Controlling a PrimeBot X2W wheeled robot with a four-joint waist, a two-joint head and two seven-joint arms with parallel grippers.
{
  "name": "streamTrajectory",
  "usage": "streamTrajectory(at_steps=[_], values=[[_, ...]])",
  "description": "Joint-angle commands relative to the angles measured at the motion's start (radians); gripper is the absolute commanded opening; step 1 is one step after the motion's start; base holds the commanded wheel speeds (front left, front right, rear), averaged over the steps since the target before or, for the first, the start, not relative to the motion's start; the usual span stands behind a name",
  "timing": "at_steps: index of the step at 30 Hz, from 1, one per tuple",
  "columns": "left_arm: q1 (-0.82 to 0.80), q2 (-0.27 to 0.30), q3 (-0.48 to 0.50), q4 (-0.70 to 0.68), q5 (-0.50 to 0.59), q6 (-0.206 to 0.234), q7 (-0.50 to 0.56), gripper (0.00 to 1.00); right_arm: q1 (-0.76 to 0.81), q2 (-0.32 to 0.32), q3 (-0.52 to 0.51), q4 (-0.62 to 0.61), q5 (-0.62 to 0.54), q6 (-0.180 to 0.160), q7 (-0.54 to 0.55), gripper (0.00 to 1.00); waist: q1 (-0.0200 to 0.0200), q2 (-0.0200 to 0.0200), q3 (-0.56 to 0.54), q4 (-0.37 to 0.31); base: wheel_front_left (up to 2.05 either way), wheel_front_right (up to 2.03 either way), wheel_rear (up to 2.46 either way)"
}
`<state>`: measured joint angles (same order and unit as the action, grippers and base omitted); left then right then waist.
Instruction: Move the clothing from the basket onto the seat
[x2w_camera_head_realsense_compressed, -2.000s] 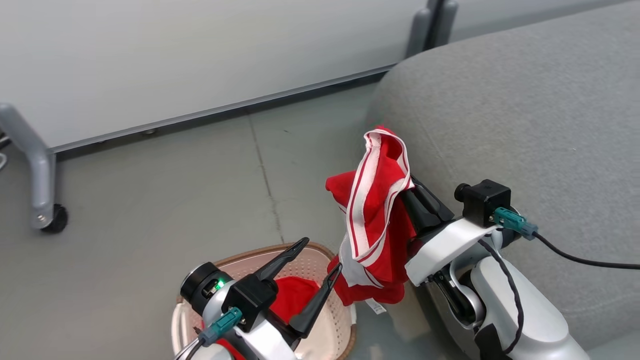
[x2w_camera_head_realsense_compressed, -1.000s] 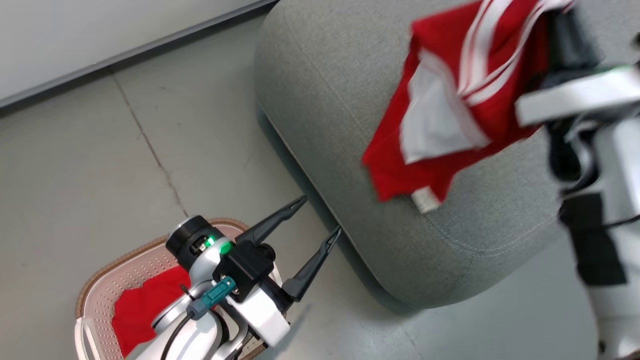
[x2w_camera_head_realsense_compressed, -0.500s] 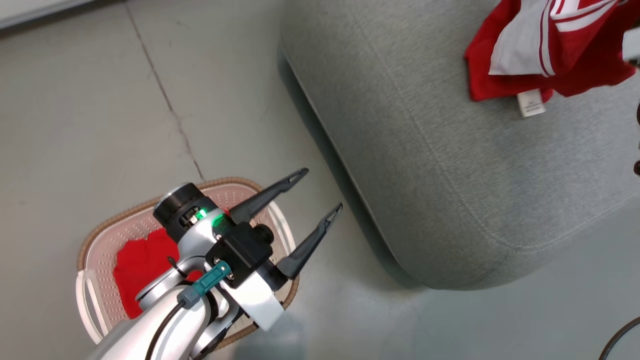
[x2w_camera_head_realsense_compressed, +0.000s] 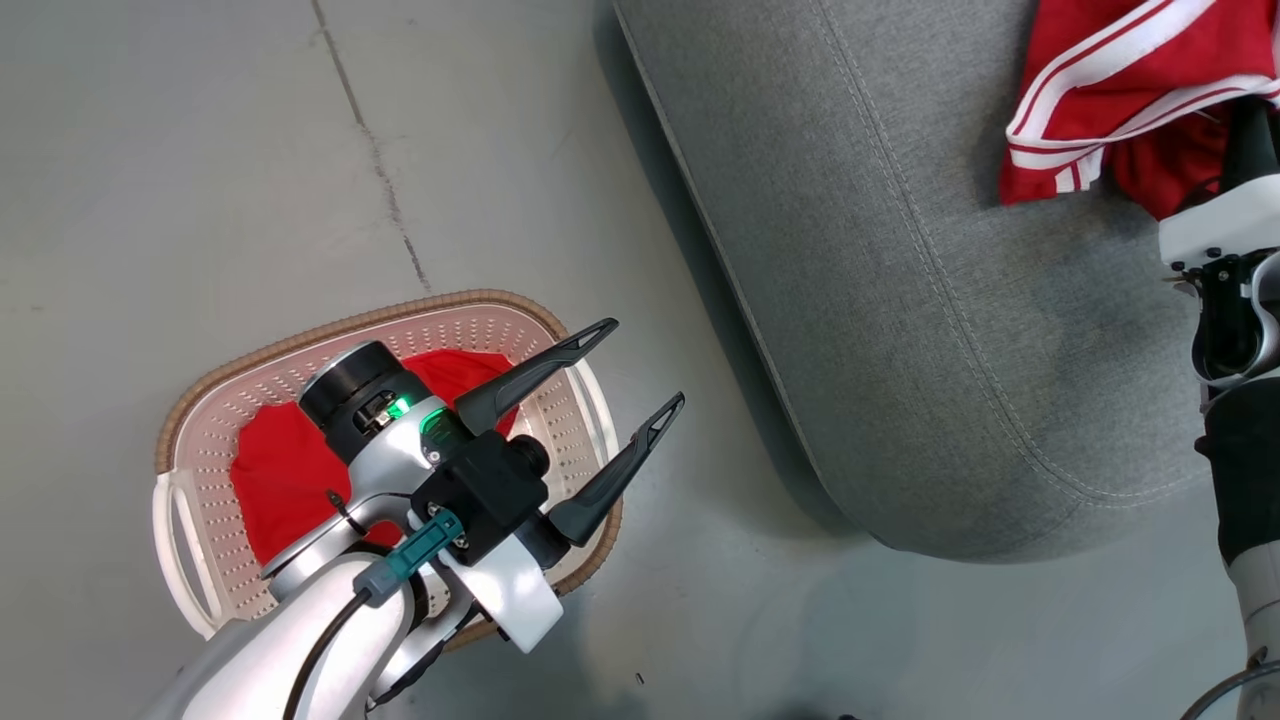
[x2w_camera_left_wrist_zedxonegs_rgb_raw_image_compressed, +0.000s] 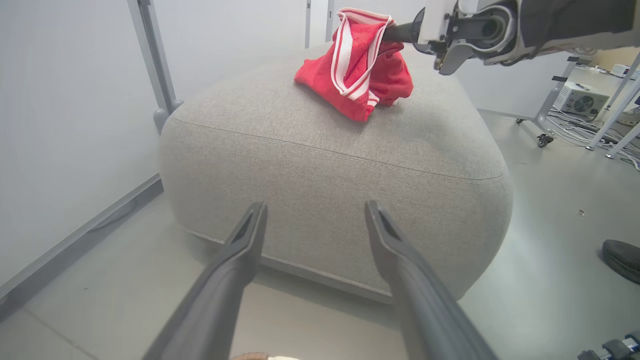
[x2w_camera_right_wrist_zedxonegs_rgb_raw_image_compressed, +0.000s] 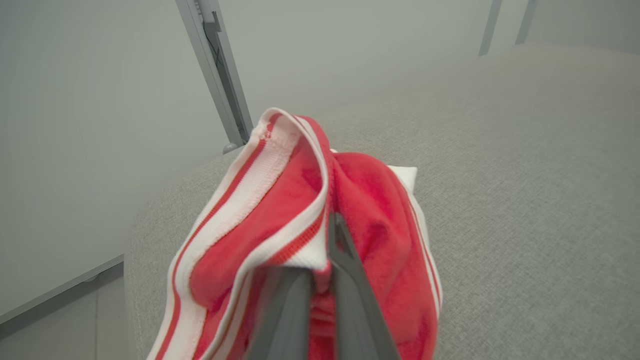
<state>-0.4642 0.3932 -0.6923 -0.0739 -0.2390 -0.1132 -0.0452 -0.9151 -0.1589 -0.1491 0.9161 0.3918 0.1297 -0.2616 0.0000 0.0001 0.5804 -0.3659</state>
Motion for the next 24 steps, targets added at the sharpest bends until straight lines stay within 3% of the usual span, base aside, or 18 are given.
streamTrajectory(at_steps=[1,12,24], values=[[-0.018,-0.002,-0.003,0.010,-0.008,-0.002,-0.010,1.00,0.017,-0.016,-0.019,0.001,-0.017,0.002,-0.005,1.00,0.0000,-0.0001,-0.011,0.009,0.00,0.00,0.00],[0.015,-0.046,-0.007,0.081,-0.028,0.031,-0.072,1.00,0.164,-0.027,-0.087,-0.062,-0.067,0.002,-0.005,1.00,0.0000,-0.0001,-0.127,0.050,0.00,0.00,0.00],[0.095,-0.082,0.050,0.144,-0.098,0.111,-0.147,1.00,0.409,0.030,-0.085,-0.310,-0.115,0.002,-0.003,1.00,0.0000,-0.0001,-0.279,0.146,0.00,0.00,0.00]])
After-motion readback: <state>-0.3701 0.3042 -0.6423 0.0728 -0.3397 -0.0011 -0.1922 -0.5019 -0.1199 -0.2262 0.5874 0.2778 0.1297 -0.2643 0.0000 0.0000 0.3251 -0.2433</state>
